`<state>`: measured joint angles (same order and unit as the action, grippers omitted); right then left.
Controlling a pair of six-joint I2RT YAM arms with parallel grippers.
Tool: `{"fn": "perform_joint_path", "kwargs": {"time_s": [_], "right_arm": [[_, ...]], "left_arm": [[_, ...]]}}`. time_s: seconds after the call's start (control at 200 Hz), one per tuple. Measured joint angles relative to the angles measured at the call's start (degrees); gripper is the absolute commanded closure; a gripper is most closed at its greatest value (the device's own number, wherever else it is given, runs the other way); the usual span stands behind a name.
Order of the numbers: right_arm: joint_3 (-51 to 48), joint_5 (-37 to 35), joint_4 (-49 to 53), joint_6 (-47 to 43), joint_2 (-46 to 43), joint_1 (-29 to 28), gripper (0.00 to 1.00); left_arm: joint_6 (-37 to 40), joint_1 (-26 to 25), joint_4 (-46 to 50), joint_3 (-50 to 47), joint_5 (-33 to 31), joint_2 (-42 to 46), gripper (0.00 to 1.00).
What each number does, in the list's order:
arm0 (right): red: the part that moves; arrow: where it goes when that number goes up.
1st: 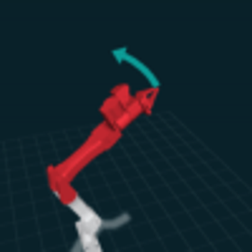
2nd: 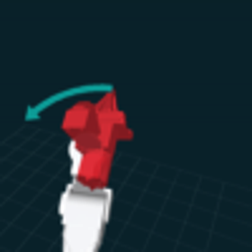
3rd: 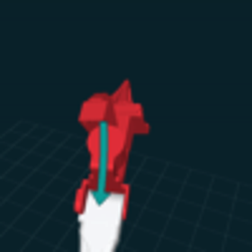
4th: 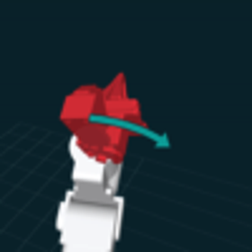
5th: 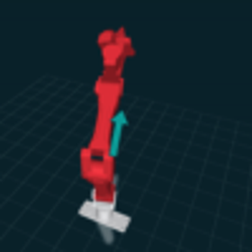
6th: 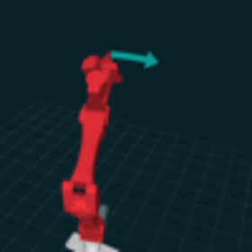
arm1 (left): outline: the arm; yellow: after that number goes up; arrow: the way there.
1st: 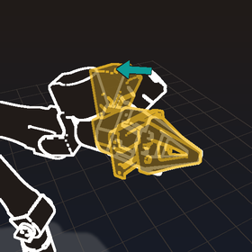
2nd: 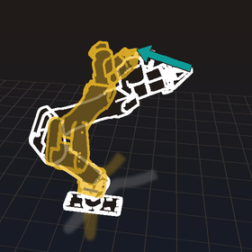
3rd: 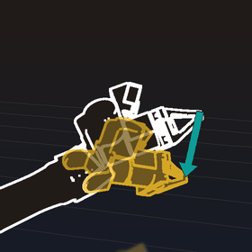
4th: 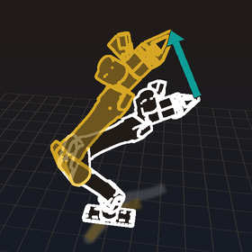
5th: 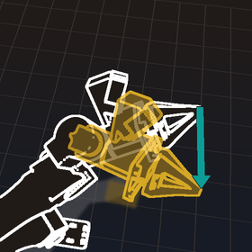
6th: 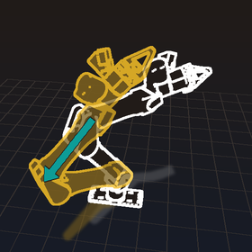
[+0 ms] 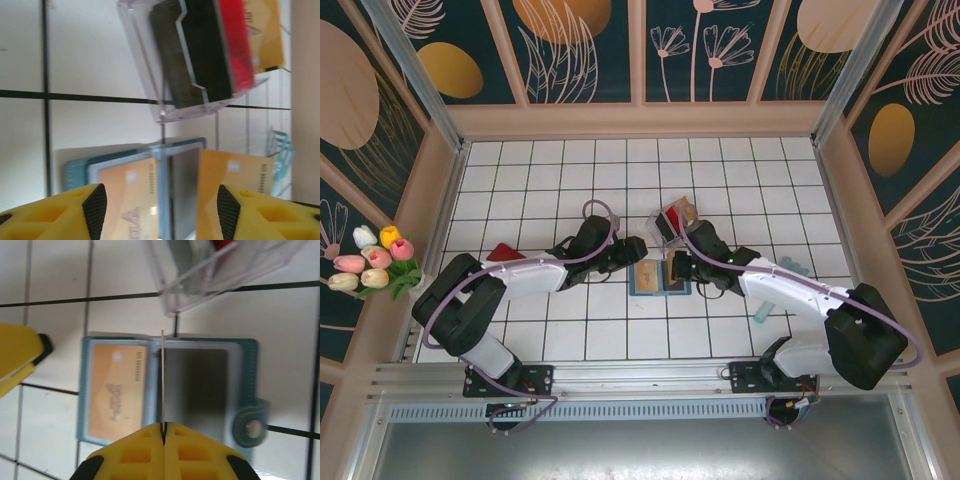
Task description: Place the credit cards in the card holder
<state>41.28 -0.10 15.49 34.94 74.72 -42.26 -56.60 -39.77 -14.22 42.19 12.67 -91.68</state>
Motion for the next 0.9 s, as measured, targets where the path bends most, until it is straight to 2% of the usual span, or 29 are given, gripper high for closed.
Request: {"fn": "perform_joint_path", "kwargs": {"time_s": [0.17,0.901], "right_arm": [[-1.2,-3.3,1.3,0.2,-0.1,0.0,1.0],[-1.7,-7.4,3.6,1.0,-1.2,0.0,1.0]], "left_arm": [[1.1,0.0,2.7,0.0,-1.2,0.0,0.37],[1.6,-0.7,3.9,0.0,0.4,-3.2,0.41]]}}
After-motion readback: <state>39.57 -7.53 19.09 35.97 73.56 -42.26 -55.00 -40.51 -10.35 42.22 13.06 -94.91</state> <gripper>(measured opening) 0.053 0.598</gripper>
